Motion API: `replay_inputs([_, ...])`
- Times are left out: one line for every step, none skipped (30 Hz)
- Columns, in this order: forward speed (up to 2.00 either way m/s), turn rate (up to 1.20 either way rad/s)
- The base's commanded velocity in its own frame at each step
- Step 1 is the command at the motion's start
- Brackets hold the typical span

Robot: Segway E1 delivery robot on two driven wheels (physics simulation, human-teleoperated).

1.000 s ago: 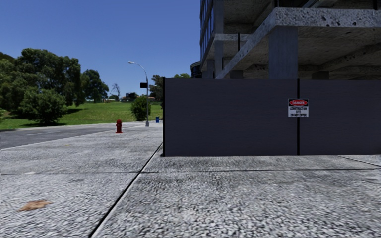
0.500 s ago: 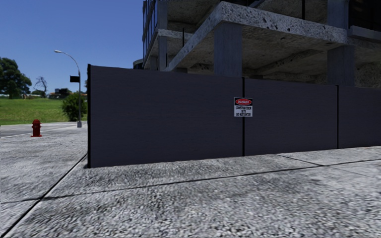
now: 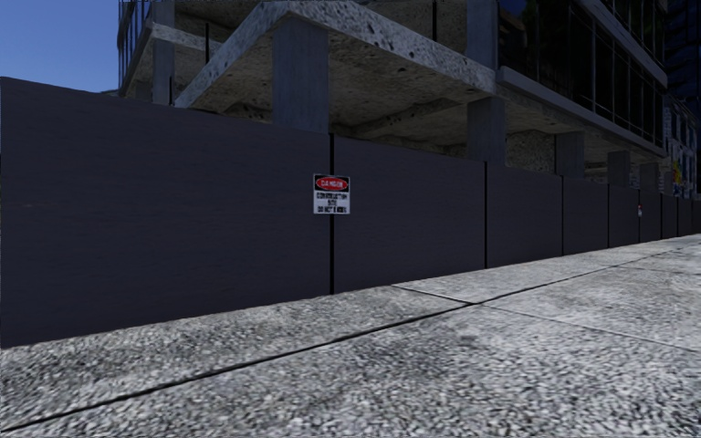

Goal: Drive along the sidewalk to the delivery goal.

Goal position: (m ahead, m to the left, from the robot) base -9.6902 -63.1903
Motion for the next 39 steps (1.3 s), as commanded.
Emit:
replay_inputs([0.71,-0.75])
replay_inputs([0.71,-0.75])
replay_inputs([0.7,-0.75])
replay_inputs([0.7,-0.75])
replay_inputs([0.7,-0.76])
replay_inputs([0.7,-0.76])
replay_inputs([0.7,-0.76])
replay_inputs([0.69,-0.76])
replay_inputs([0.69,-0.77])
replay_inputs([0.69,-0.78])
replay_inputs([0.69,-0.78])
replay_inputs([0.69,-0.81])
replay_inputs([0.67,-0.82])
replay_inputs([0.67,-0.82])
replay_inputs([0.67,-0.82])
replay_inputs([0.67,-0.82])
replay_inputs([0.66,-0.82])
replay_inputs([0.66,-0.82])
replay_inputs([0.66,-0.82])
replay_inputs([0.66,-0.82])
replay_inputs([0.66,-0.82])
replay_inputs([0.65,-0.82])
replay_inputs([0.65,-0.82])
replay_inputs([0.64,-0.82])
replay_inputs([0.64,-0.82])
replay_inputs([0.64,-0.82])
replay_inputs([0.64,-0.82])
replay_inputs([0.63,-0.82])
replay_inputs([0.63,-0.82])
replay_inputs([0.63,-0.82])
replay_inputs([0.63,-0.82])
replay_inputs([0.62,-0.82])
replay_inputs([0.62,-0.82])
replay_inputs([0.61,-0.82])
replay_inputs([0.6,-0.82])
replay_inputs([0.6,-0.82])
replay_inputs([0.59,-0.82])
replay_inputs([0.59,-0.82])
replay_inputs([0.58,-0.82])
